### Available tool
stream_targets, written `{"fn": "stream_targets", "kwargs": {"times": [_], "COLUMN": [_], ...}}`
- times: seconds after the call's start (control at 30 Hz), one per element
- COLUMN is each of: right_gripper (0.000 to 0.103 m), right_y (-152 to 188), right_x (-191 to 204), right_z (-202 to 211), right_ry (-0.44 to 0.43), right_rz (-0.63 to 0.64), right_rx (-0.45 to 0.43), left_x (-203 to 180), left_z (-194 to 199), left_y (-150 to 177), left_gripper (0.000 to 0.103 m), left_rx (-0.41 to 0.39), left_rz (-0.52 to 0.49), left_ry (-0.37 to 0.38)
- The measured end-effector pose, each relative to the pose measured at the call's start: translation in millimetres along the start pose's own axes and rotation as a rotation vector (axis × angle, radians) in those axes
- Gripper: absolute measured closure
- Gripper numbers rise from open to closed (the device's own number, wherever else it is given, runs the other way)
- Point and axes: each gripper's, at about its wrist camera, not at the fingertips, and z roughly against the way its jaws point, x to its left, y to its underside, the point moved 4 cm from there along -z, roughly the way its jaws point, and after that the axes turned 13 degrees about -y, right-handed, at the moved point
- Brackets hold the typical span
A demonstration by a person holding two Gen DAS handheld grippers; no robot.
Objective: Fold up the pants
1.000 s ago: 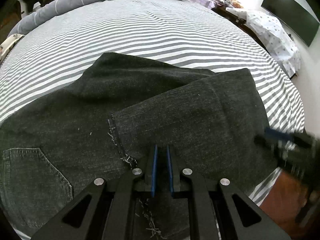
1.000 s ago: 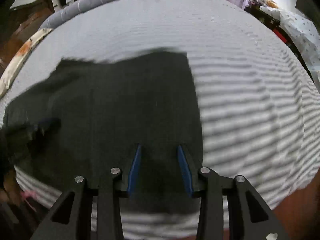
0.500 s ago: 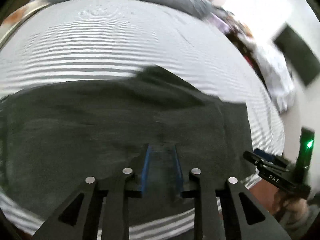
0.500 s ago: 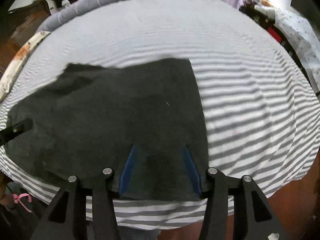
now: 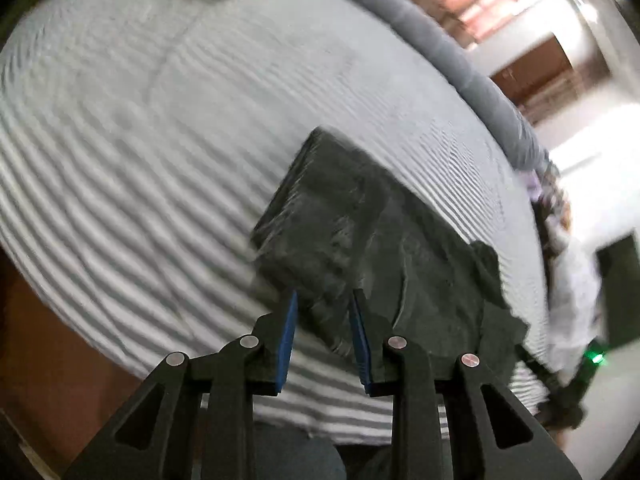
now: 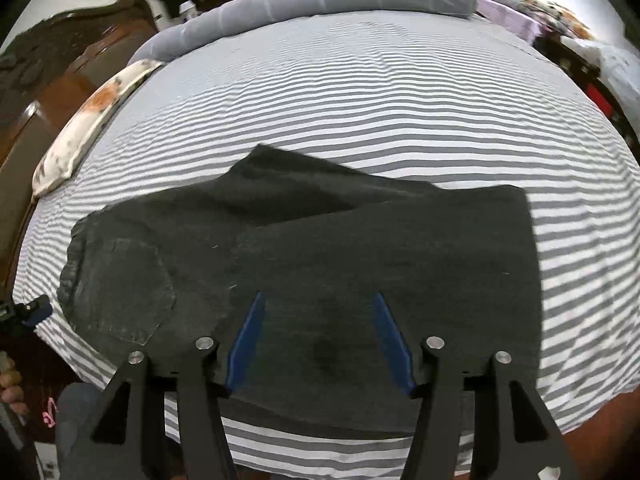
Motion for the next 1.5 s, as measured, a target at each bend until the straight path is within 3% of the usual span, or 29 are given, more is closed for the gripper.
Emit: {"fn": "stream_targets", "kwargs": {"times": [0.13, 0.33, 0.47, 0.57, 0.6, 0.63, 0.8, 0.93, 1.17, 1.33, 1.5], "right_gripper": [0.047, 0.046, 0.046, 0.046, 0.046, 0.046, 0.040, 0.038, 0.038, 0.038, 0.038], "right_y": [4, 5, 6, 4, 4, 3, 4, 7, 10, 10, 11], "right_x": [15, 23, 24, 27, 28, 30, 34, 29, 2, -35, -81], "right_z": [-9, -18, -24, -26, -27, -27, -28, -28, -9, 16, 44], "right_ry": [0.004, 0.016, 0.024, 0.025, 0.022, 0.018, 0.011, 0.011, -0.029, -0.070, -0.062], "right_rz": [0.024, 0.032, 0.028, 0.030, 0.030, 0.031, 0.034, 0.029, -0.050, -0.128, -0.191], "right_rx": [0.023, 0.044, 0.062, 0.066, 0.067, 0.066, 0.063, 0.064, 0.024, -0.019, -0.064], "left_x": [17, 21, 16, 9, 8, 7, 1, -36, -144, -240, -313], "left_z": [-20, -48, -60, -62, -61, -60, -51, -16, 43, 51, 31], "left_y": [4, -8, -20, -26, -27, -27, -26, -25, -13, 20, 61], "left_gripper": [0.065, 0.054, 0.051, 0.042, 0.044, 0.066, 0.076, 0.077, 0.078, 0.078, 0.079], "left_rx": [0.069, 0.104, 0.081, 0.055, 0.037, 0.024, -0.010, -0.110, -0.234, -0.222, -0.163], "left_rz": [0.126, 0.196, 0.208, 0.234, 0.232, 0.233, 0.247, 0.136, -0.138, -0.337, -0.448], "left_ry": [0.101, 0.146, 0.162, 0.180, 0.172, 0.162, 0.112, 0.069, 0.123, 0.204, 0.250]}}
